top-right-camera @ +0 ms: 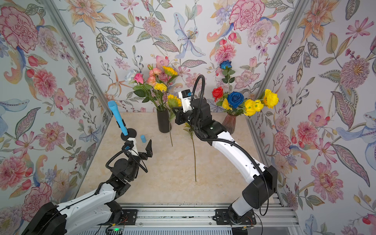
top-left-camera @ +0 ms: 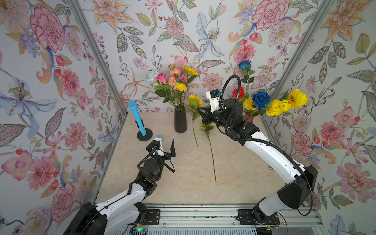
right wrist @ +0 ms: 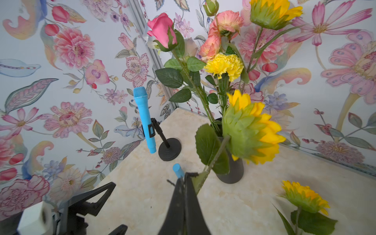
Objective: Pick out yellow flowers from the vase
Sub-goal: Pick up the flower from the vase, then place the flower at the center of the board.
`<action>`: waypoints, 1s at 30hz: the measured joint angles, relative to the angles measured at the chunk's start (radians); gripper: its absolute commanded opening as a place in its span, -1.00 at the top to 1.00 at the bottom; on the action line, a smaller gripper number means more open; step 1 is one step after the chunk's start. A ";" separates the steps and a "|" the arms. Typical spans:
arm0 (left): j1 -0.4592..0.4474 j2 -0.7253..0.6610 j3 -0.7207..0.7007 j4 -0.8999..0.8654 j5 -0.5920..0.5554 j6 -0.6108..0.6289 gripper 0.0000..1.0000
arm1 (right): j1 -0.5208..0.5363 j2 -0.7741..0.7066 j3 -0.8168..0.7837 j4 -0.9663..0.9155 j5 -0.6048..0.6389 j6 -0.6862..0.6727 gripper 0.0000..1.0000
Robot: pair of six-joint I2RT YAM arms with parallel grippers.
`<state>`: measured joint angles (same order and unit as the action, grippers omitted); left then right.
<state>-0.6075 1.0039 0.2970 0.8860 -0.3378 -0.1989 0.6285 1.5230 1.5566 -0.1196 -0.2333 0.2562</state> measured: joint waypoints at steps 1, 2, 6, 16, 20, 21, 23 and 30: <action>0.000 0.014 0.000 0.014 0.014 0.001 -0.99 | -0.012 -0.027 -0.021 -0.001 -0.024 0.000 1.00; 0.000 0.029 0.003 0.029 0.028 0.001 -0.99 | -0.025 -0.053 -0.040 -0.001 -0.046 0.000 1.00; 0.000 0.098 0.018 0.084 0.105 -0.018 -0.99 | -0.066 -0.140 -0.106 -0.002 -0.106 0.001 1.00; -0.021 0.186 0.020 0.225 0.251 -0.179 -0.99 | -0.088 -0.212 -0.198 -0.014 -0.162 0.002 1.00; -0.022 0.249 0.023 0.343 0.302 -0.329 -0.99 | -0.088 -0.212 -0.223 -0.016 -0.176 0.009 1.00; -0.022 0.275 0.031 0.370 0.317 -0.370 -0.99 | -0.088 -0.213 -0.229 -0.016 -0.179 0.012 1.00; -0.024 0.330 0.050 0.417 0.352 -0.445 -0.99 | -0.088 -0.217 -0.241 -0.015 -0.183 0.017 1.00; -0.042 0.454 0.099 0.557 0.422 -0.610 -0.99 | -0.078 -0.256 -0.291 -0.005 -0.190 0.032 1.00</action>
<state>-0.6491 1.4578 0.3962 1.4429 0.0845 -0.8085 0.5503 1.2671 1.2659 -0.1242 -0.4236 0.2878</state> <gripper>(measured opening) 0.996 0.044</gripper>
